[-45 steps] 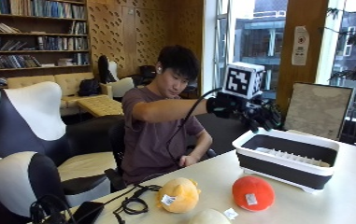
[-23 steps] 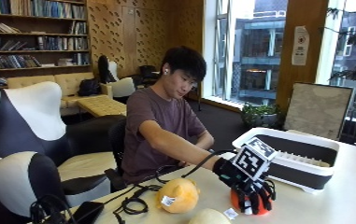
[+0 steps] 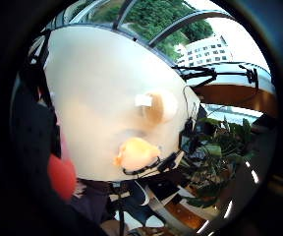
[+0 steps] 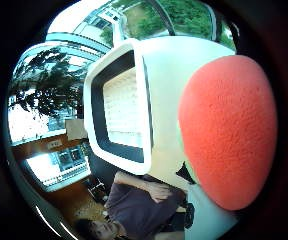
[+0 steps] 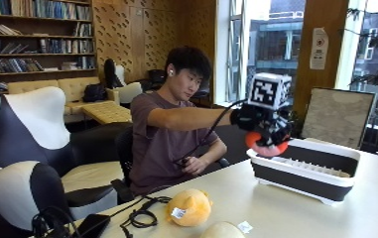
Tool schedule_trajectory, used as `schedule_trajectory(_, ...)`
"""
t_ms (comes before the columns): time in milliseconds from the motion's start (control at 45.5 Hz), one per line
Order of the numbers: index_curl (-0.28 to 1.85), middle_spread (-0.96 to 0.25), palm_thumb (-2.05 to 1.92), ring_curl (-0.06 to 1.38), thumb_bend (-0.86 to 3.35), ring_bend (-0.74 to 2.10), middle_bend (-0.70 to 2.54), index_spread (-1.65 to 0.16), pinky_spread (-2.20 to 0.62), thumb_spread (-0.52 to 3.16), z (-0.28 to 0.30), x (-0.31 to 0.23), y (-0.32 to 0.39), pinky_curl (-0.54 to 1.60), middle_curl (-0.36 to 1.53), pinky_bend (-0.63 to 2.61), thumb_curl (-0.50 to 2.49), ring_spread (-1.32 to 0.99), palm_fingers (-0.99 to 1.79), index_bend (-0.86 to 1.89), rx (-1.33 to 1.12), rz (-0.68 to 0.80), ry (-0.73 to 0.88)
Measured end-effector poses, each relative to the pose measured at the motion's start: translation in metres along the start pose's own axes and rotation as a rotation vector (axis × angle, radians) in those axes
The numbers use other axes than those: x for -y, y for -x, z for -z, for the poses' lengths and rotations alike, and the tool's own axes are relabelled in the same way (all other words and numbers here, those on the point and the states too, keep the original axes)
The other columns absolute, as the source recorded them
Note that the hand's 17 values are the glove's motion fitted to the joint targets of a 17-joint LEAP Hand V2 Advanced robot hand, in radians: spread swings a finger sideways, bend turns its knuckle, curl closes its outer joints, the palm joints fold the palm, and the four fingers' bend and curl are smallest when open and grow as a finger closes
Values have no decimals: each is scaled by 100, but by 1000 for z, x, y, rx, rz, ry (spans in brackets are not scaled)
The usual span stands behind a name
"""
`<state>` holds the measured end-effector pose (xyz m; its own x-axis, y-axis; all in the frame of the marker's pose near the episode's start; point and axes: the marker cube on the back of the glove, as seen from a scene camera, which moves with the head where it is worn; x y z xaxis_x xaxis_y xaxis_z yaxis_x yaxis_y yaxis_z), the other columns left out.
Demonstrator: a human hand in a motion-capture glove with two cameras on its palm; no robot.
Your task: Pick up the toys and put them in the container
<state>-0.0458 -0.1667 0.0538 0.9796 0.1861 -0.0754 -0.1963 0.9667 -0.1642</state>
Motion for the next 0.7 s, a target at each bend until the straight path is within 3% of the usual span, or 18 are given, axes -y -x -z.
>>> schedule_trajectory(242, 27, -44, 71, 54, 15, 120, 62, -40, -37, 61, 103, -7, 81, 44, 43, 113, 73, -41, 94, 36, -28, 81, -142)
schedule_trajectory(352, 29, -47, 71, 55, 12, 121, 61, -42, -37, 55, 119, -2, 132, 45, 46, 115, 76, -42, 92, 38, -2, 297, -179)
schedule_trajectory(484, 32, -49, 69, 57, 9, 122, 61, -43, -37, 51, 108, 30, 186, 46, 50, 116, 79, -42, 91, 38, -31, 263, -214)
schedule_trajectory(704, 36, -50, 70, 59, 5, 123, 60, -43, -37, 48, 33, 74, 275, 48, 57, 122, 84, -42, 81, 31, -105, 277, -124)
